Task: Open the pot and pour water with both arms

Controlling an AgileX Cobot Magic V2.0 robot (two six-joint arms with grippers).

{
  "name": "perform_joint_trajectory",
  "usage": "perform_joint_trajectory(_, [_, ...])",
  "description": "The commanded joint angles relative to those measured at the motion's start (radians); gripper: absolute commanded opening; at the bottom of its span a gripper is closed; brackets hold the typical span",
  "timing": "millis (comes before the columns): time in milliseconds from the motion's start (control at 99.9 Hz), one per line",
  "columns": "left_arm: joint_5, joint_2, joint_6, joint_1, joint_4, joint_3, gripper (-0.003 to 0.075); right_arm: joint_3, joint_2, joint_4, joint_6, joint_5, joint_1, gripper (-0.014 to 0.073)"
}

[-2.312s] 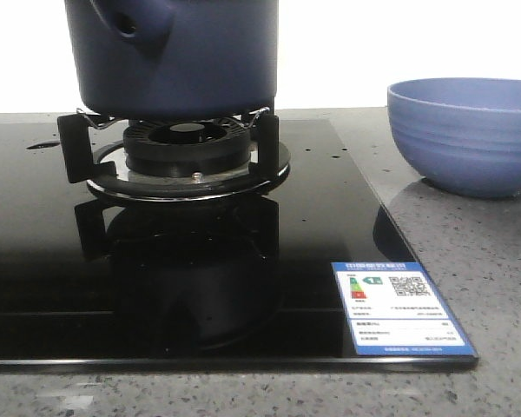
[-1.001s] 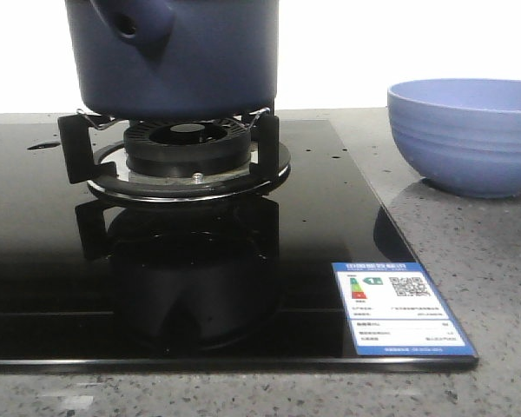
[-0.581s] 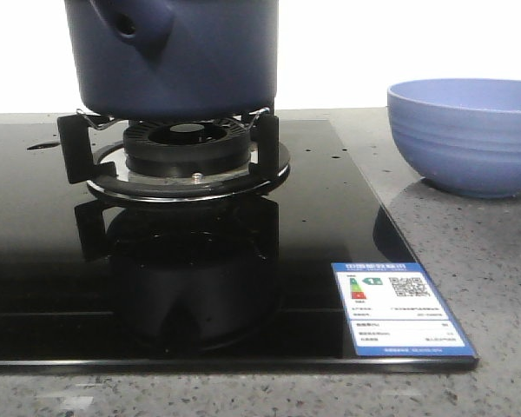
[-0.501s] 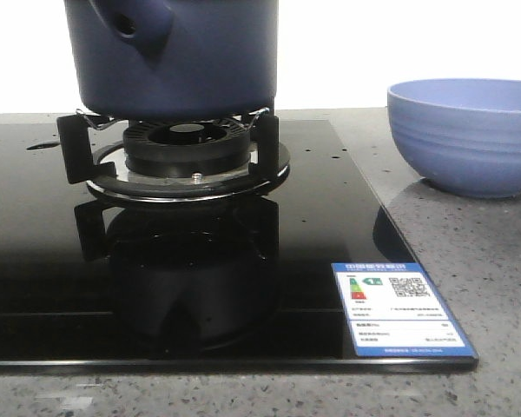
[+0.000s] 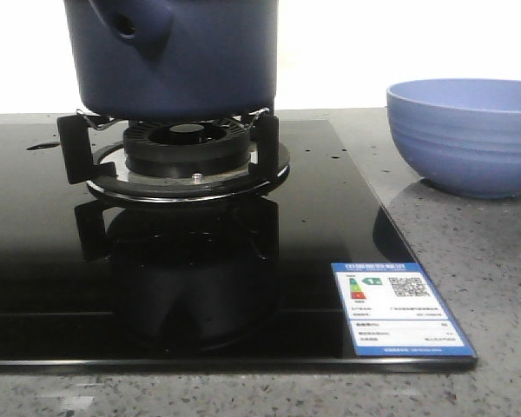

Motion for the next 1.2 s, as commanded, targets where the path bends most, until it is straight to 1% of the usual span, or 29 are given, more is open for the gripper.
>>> perform_joint_trajectory(0, [-0.063,-0.03,-0.01,0.0,-0.003,0.035,-0.002,-0.025,0.002,0.015,-0.01,-0.063,-0.006,-0.0064])
perform_joint_trajectory(751, [-0.063,-0.03,-0.01,0.0,-0.003,0.035,-0.002,-0.025,0.002,0.015,-0.01,-0.064,-0.006,-0.0064])
perform_joint_trajectory(811, [-0.063,-0.03,-0.01,0.0,-0.003,0.035,-0.002,-0.025,0.002,0.006,-0.005,-0.093,-0.006,-0.0064])
perform_joint_trajectory(851, [-0.063,-0.03,-0.01,0.0,-0.003,0.035,-0.002,-0.025,0.002,-0.009,0.034,-0.119,-0.006,-0.0064])
perform_joint_trajectory(861, [-0.063,-0.03,-0.01,0.0,-0.003,0.035,-0.002,-0.025,0.002,-0.027,0.045,-0.123,-0.006,-0.0064])
perform_joint_trajectory(881, [-0.063,-0.03,-0.01,0.0,-0.003,0.035,-0.002,-0.025,0.002,-0.074,0.111,-0.137,-0.006,-0.0064])
perform_joint_trajectory(891, [-0.063,-0.03,-0.01,0.0,-0.003,0.035,-0.002,-0.025,0.002,-0.117,0.133,-0.14,-0.006,-0.0064])
perform_joint_trajectory(901, [-0.063,-0.03,-0.01,0.0,-0.003,0.035,-0.002,-0.025,0.002,-0.117,0.156,-0.143,-0.006,-0.0064])
perform_joint_trajectory(911, [-0.063,-0.03,-0.01,0.0,-0.003,0.035,-0.002,-0.025,0.002,-0.195,0.207,-0.147,-0.006,-0.0064])
perform_joint_trajectory(921, [-0.063,-0.03,-0.01,0.0,-0.003,0.035,-0.002,-0.025,0.002,-0.195,0.234,-0.148,-0.006,-0.0064])
perform_joint_trajectory(931, [-0.063,-0.03,-0.01,0.0,-0.003,0.035,-0.002,-0.025,0.002,-0.256,0.294,-0.151,-0.006,-0.0064])
perform_joint_trajectory(941, [-0.063,-0.03,-0.01,0.0,-0.003,0.035,-0.002,-0.024,0.002,-0.323,0.326,-0.152,-0.006,-0.0064])
perform_joint_trajectory(951, [-0.063,-0.03,-0.01,0.0,-0.003,0.035,-0.002,-0.024,0.002,-0.357,0.358,-0.152,-0.006,-0.0064])
perform_joint_trajectory(961, [-0.063,-0.03,-0.01,0.0,-0.003,0.035,-0.002,-0.024,0.002,-0.423,0.426,-0.155,-0.006,-0.0064])
perform_joint_trajectory(971, [-0.063,-0.03,-0.01,0.0,-0.003,0.035,-0.002,-0.024,0.002,-0.455,0.459,-0.159,-0.006,-0.0064])
perform_joint_trajectory(981, [-0.063,-0.03,-0.01,0.0,-0.003,0.035,-0.002,-0.022,0.002,-0.487,0.524,-0.161,-0.006,-0.0064])
perform_joint_trajectory(991, [-0.063,-0.03,-0.01,0.0,-0.003,0.035,-0.002,-0.02,0.002,-0.548,0.556,-0.163,-0.006,-0.0064])
perform_joint_trajectory(1001, [-0.063,-0.03,-0.01,0.0,-0.003,0.035,-0.002,-0.019,0.002,-0.576,0.616,-0.171,-0.006,-0.0064])
perform_joint_trajectory(1011, [-0.063,-0.03,-0.01,0.0,-0.003,0.035,-0.002,-0.016,0.002,-0.603,0.616,-0.177,-0.006,-0.0064])
perform_joint_trajectory(1031, [-0.063,-0.03,-0.01,0.0,-0.003,0.035,-0.002,-0.005,0.002,-0.692,0.715,-0.197,-0.006,-0.0064])
perform_joint_trajectory(1051, [-0.063,-0.03,-0.01,0.0,-0.003,0.035,-0.002,0.007,0.002,-0.741,0.765,-0.225,-0.006,-0.0064])
perform_joint_trajectory(1091, [-0.063,-0.03,-0.01,0.0,-0.003,0.035,-0.002,0.036,-0.012,-0.783,0.798,-0.283,-0.006,-0.0064])
perform_joint_trajectory(1161, [-0.063,-0.03,-0.01,0.0,-0.003,0.035,-0.002,0.096,-0.044,-0.783,0.798,-0.36,0.004,-0.0064])
perform_joint_trajectory(1191, [-0.063,-0.03,-0.01,0.0,-0.003,0.035,-0.002,0.115,-0.061,-0.785,0.798,-0.372,0.011,-0.0064])
